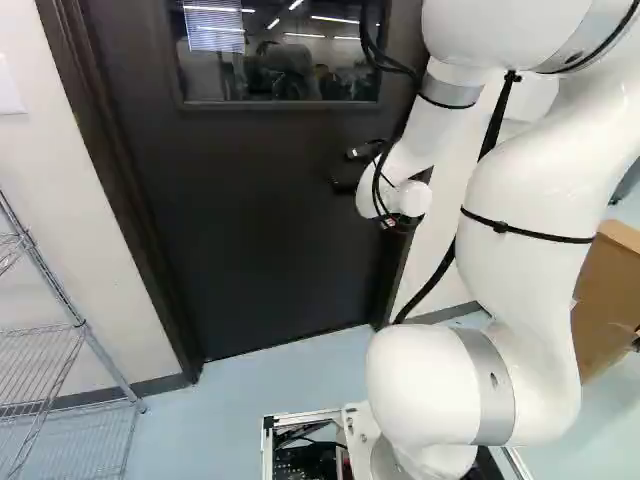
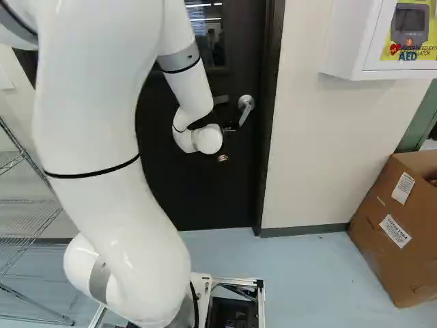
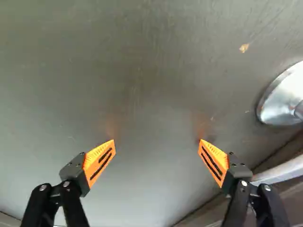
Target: Open the door and move inside
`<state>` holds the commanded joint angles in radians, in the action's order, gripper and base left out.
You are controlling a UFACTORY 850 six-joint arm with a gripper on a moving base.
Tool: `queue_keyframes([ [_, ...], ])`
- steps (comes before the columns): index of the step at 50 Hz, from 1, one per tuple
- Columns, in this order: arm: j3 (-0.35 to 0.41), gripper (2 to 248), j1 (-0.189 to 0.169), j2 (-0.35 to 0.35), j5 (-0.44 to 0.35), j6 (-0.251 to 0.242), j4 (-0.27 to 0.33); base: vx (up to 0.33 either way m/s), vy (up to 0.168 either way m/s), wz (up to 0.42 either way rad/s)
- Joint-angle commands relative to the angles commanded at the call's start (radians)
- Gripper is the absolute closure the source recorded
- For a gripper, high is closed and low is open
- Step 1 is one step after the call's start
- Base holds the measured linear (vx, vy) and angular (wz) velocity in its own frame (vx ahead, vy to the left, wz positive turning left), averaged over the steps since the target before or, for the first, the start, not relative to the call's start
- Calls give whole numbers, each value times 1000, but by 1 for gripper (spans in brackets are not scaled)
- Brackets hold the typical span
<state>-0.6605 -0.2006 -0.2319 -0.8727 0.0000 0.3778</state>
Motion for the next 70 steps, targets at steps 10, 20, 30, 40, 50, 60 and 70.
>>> queue_keyframes([
  [10,-50,3,14,-65,0,0,0,0,0,0],
  [20,-98,3,27,-116,-2,0,6,0,0,0],
  [30,-151,3,43,-160,-12,0,25,0,0,0],
  [40,-208,3,60,-204,-23,0,45,0,0,0],
  [50,-266,3,77,-250,-34,0,66,0,0,0],
  [60,-326,3,93,-295,-43,0,81,0,0,0],
  [70,-388,3,109,-342,-49,0,93,0,0,0],
])
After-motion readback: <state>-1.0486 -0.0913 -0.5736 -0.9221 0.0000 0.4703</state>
